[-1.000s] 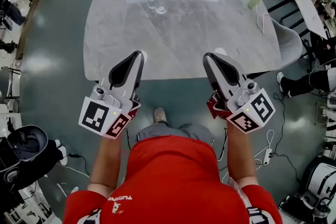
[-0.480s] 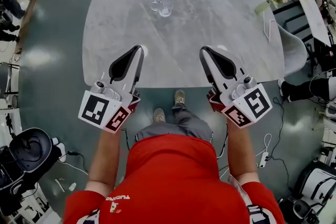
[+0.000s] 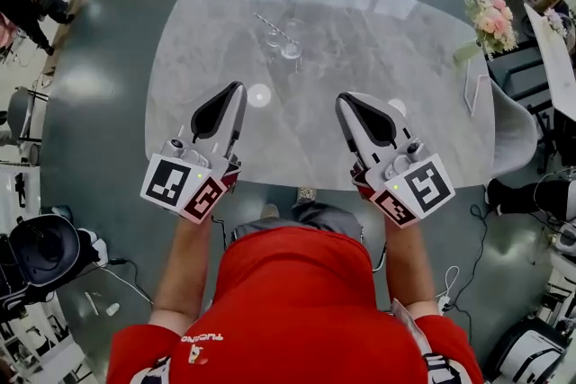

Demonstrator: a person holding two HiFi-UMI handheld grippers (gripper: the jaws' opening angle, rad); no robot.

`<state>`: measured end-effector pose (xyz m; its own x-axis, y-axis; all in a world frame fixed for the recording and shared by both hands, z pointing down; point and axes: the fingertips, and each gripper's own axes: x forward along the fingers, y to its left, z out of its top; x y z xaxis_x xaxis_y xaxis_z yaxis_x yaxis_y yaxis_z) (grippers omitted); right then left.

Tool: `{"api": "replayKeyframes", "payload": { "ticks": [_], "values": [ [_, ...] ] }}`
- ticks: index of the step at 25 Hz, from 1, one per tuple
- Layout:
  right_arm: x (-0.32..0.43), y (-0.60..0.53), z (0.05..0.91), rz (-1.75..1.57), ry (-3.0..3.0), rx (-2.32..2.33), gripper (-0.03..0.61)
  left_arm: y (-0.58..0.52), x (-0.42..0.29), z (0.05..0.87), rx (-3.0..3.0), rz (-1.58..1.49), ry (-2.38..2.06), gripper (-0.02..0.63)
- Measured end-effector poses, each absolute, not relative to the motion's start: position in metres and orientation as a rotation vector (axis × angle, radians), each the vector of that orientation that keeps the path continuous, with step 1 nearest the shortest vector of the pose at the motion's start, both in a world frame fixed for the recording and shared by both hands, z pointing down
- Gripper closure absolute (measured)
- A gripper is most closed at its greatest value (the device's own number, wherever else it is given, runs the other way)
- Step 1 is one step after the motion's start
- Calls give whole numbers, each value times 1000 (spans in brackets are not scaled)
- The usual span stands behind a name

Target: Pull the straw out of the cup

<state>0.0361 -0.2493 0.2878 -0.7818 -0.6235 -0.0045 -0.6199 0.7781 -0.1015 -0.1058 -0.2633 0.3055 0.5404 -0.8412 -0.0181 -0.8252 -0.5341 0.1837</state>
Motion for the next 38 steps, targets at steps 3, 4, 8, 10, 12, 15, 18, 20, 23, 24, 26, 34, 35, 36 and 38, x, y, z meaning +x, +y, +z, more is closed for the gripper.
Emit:
{"api": "replayKeyframes", "payload": {
  "ticks": [3, 4, 8, 10, 12, 15, 18, 20, 23, 24, 26, 34, 35, 36, 38],
  "values": [
    [45, -265, 287, -132, 2945, -994, 578, -285, -98, 316, 2580, -137, -1452, 609],
    [49, -270, 287, -132, 2948, -983, 577, -291, -95, 320, 2565, -139, -1458, 609],
    [59, -286, 287, -154, 2953, -927, 577, -312, -90, 335, 2501, -137, -1497, 609],
    [60, -293, 287, -156, 2956, -919, 578, -323, -91, 342, 2473, -121, -1516, 609],
    [59, -298, 288, -167, 2953, -918, 578, -333, -93, 349, 2453, -108, -1523, 609],
    [57, -307, 290, -169, 2955, -929, 578, -353, -95, 358, 2432, -114, -1514, 609],
    [56, -313, 292, -170, 2952, -954, 578, -370, -98, 373, 2387, -123, -1518, 607],
    [55, -316, 292, -172, 2948, -968, 578, -382, -101, 384, 2341, -133, -1516, 603],
    [51, -319, 294, -174, 2955, -985, 578, -398, -103, 400, 2278, -166, -1483, 555],
    [50, -321, 295, -177, 2957, -991, 577, -403, -104, 406, 2259, -179, -1472, 540],
    [48, -323, 299, -185, 2958, -1004, 578, -413, -107, 417, 2213, -199, -1461, 512],
    [52, -332, 311, -223, 2952, -1076, 577, -455, -113, 463, 2074, -186, -1441, 437],
    [53, -333, 312, -228, 2951, -1086, 578, -460, -113, 466, 2066, -189, -1434, 429],
    [53, -333, 313, -234, 2950, -1096, 577, -465, -113, 468, 2060, -193, -1426, 424],
    [54, -335, 316, -247, 2949, -1113, 578, -473, -112, 472, 2058, -197, -1411, 421]
  ]
}}
